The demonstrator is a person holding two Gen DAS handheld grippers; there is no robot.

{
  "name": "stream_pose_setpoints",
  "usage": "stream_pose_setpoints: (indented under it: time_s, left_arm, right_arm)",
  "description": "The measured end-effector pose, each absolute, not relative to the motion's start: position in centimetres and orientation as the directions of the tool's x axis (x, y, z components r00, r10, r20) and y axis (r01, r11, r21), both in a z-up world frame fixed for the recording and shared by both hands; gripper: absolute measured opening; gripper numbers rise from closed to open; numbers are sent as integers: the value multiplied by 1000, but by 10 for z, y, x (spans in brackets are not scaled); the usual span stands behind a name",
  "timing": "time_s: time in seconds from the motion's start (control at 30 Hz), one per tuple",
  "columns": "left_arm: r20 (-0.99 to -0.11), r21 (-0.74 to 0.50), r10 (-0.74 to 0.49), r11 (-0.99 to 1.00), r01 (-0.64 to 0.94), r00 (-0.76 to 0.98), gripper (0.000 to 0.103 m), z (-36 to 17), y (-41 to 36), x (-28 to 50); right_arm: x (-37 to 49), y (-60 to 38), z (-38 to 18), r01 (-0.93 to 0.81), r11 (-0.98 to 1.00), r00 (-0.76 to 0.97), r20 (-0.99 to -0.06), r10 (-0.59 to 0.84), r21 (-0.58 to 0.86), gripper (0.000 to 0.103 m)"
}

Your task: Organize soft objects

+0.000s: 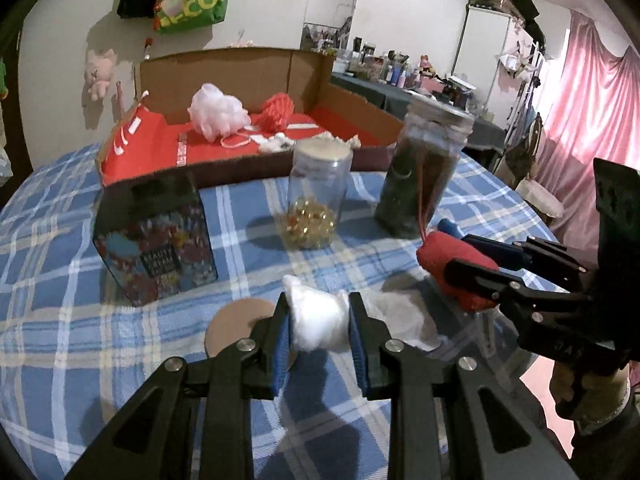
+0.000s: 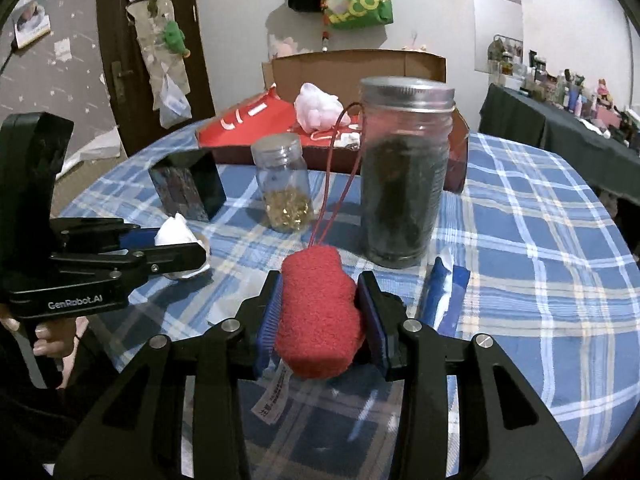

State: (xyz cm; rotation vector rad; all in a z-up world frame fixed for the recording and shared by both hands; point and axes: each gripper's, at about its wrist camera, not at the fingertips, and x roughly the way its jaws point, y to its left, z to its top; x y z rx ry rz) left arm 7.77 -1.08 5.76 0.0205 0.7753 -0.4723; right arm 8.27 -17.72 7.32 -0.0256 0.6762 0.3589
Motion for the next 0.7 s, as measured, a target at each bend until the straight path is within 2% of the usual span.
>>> stream_pose_setpoints:
  time_s: [0.2, 0.3, 0.5, 0.7]
  left_arm:
    - [-682, -156, -397, 900, 408, 614, 41, 47, -10, 80]
    - [-679, -162, -406, 896, 414, 612, 45, 46, -9, 81]
    - [-675, -157, -409, 893, 421, 614, 46, 46, -8, 79]
    - [-670, -156, -409, 894, 421, 620, 46, 49, -4, 74]
  right_arm:
    - [83, -173, 69, -347, 935, 718, -623, 312, 68, 43]
    - [83, -176, 70, -348, 934, 717, -619, 321, 81, 54]
    - [78, -176, 73, -373, 925, 718, -607, 340, 77, 54]
    - [73, -159, 69, -406, 914, 723, -617, 311, -15, 54]
